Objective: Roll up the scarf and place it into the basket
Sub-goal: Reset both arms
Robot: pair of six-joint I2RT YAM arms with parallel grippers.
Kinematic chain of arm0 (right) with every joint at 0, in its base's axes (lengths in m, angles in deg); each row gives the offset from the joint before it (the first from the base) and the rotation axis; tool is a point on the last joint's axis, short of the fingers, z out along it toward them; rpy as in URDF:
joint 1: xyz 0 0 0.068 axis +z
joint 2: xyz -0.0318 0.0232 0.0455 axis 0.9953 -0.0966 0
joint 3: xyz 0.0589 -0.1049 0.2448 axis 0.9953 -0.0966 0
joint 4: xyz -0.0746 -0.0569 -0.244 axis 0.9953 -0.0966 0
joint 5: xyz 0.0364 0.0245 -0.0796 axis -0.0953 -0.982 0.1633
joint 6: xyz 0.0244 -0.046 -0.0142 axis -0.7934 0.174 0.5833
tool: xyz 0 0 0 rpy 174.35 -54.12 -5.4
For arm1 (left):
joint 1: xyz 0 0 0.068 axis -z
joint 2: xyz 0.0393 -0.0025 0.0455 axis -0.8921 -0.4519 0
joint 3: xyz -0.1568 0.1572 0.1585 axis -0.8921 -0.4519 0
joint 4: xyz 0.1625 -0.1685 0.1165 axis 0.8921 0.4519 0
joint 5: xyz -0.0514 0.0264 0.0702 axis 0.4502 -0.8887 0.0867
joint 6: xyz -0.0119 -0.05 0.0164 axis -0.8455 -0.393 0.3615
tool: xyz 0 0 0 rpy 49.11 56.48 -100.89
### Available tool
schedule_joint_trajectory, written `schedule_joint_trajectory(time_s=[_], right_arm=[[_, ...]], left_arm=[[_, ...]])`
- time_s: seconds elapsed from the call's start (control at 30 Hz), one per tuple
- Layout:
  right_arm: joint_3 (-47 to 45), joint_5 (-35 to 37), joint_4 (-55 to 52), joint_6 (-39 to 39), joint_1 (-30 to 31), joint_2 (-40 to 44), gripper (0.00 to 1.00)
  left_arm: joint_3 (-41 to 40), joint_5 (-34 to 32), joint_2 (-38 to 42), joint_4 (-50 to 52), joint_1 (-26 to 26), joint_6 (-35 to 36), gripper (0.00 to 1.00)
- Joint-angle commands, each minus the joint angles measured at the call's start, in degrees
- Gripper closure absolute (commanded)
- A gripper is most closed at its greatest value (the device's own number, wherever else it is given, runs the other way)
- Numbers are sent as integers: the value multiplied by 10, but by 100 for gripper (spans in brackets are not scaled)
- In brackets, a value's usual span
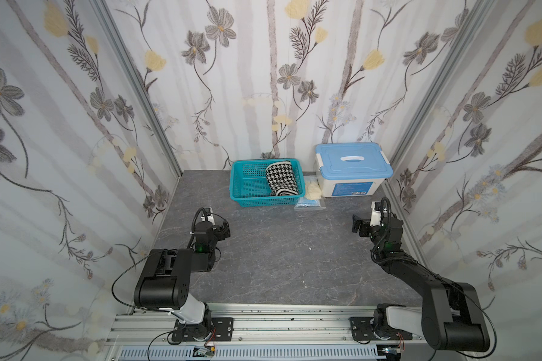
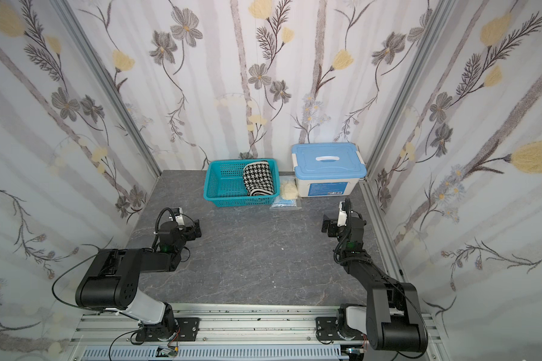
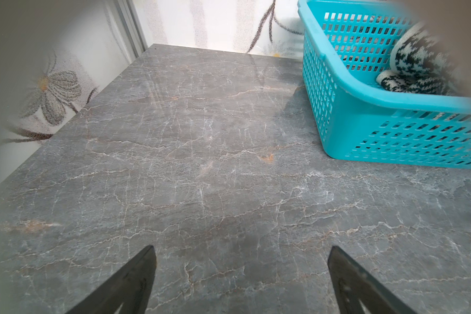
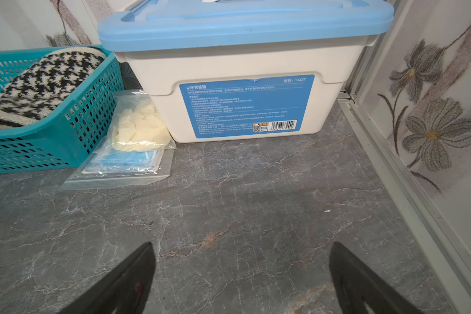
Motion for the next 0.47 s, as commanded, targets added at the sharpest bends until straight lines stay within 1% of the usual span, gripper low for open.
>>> schedule_joint_trajectory(time_s=[0.0, 0.03, 0.07, 0.1, 0.13, 0.17, 0.2, 0.23, 0.27, 0.33, 0.43], right_arm=[[1, 1, 77, 18, 14, -19, 0], [-7, 37, 88, 20, 24, -29, 0], [-23, 48, 148, 18, 29, -44, 0], [-17, 48, 133, 17, 29, -39, 0], [-8, 50, 90, 20, 28, -28, 0], [-18, 50, 124, 18, 30, -38, 0], [-16, 49, 126, 17, 30, -37, 0], [-9, 52, 94, 20, 30, -30, 0], [-15, 52, 119, 19, 31, -37, 0], [-9, 57, 100, 22, 33, -32, 0], [-13, 67, 109, 23, 38, -32, 0]], left_arm=[[3, 2, -1, -23, -1, 1, 0], [4, 2, -1, -23, -1, 0, 0], [3, 2, -1, -23, -1, 1, 0], [3, 2, -1, -23, -1, 0, 0], [4, 2, -1, -23, -1, 1, 0], [4, 2, -1, -23, -1, 1, 0], [4, 2, -1, -23, -1, 0, 0], [4, 3, -1, -22, -1, 0, 0], [4, 5, -1, -21, -2, 0, 0], [5, 9, -1, -18, -4, -1, 0], [5, 9, -1, -20, -5, -1, 0]])
